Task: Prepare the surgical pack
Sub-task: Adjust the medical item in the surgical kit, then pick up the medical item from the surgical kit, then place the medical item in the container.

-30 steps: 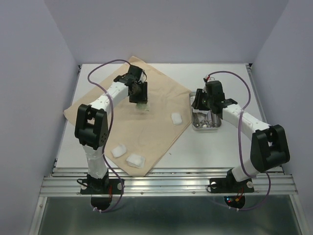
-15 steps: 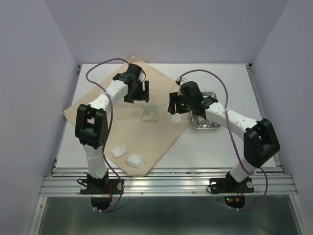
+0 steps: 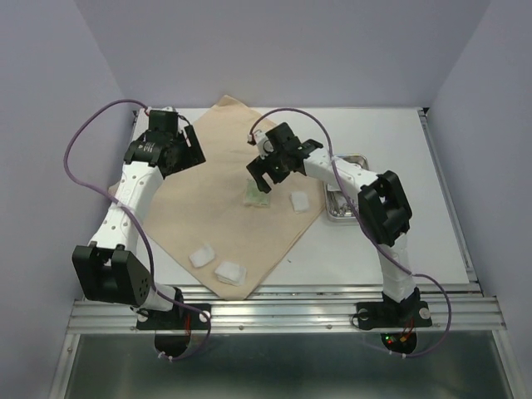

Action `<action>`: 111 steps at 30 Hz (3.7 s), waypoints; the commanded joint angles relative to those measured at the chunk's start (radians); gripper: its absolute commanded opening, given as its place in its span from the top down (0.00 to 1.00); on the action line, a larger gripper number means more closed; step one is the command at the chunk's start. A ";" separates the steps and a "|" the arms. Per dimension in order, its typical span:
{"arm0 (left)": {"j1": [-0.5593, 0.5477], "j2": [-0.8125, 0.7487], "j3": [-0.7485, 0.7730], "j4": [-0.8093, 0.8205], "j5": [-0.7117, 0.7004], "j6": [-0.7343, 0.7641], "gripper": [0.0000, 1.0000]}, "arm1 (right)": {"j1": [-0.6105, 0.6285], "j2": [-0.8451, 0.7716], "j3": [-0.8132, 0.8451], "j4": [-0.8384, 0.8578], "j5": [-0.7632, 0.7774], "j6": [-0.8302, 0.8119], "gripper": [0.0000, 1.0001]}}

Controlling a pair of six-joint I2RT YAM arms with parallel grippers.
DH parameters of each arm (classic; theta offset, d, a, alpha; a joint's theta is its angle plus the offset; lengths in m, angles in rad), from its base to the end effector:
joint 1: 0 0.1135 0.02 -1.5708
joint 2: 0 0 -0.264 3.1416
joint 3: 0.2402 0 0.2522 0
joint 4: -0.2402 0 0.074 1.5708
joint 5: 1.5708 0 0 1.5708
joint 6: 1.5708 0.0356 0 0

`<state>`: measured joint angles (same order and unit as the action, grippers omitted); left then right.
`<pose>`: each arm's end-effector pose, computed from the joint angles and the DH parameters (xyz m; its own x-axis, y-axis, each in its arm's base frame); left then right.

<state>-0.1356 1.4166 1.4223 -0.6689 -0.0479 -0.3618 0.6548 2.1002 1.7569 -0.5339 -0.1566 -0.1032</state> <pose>0.3078 -0.0403 0.3683 -0.6051 -0.2743 -0.7474 -0.1246 0.9598 -0.2514 0.3726 0.2931 0.2315 -0.5366 -0.5402 -0.6483 -0.7398 0.6707 0.0534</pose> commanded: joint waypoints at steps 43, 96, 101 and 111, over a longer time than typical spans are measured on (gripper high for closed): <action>0.053 -0.035 -0.102 -0.023 -0.023 0.044 0.18 | 0.088 0.087 0.010 0.179 -0.008 -0.372 0.03; 0.053 0.005 -0.062 -0.018 0.033 0.040 0.20 | -0.412 -0.370 -0.327 0.064 0.341 0.367 0.66; 0.053 0.007 -0.071 -0.015 0.033 0.041 0.20 | -0.422 -0.327 -0.323 0.066 0.344 0.402 0.64; 0.053 0.002 -0.085 -0.012 0.033 0.046 0.20 | -0.431 -0.235 -0.316 0.074 0.348 0.485 0.55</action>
<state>-0.0895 1.4258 1.3224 -0.6918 -0.0154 -0.3302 0.2283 1.8397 1.4235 -0.4793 0.1699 0.3389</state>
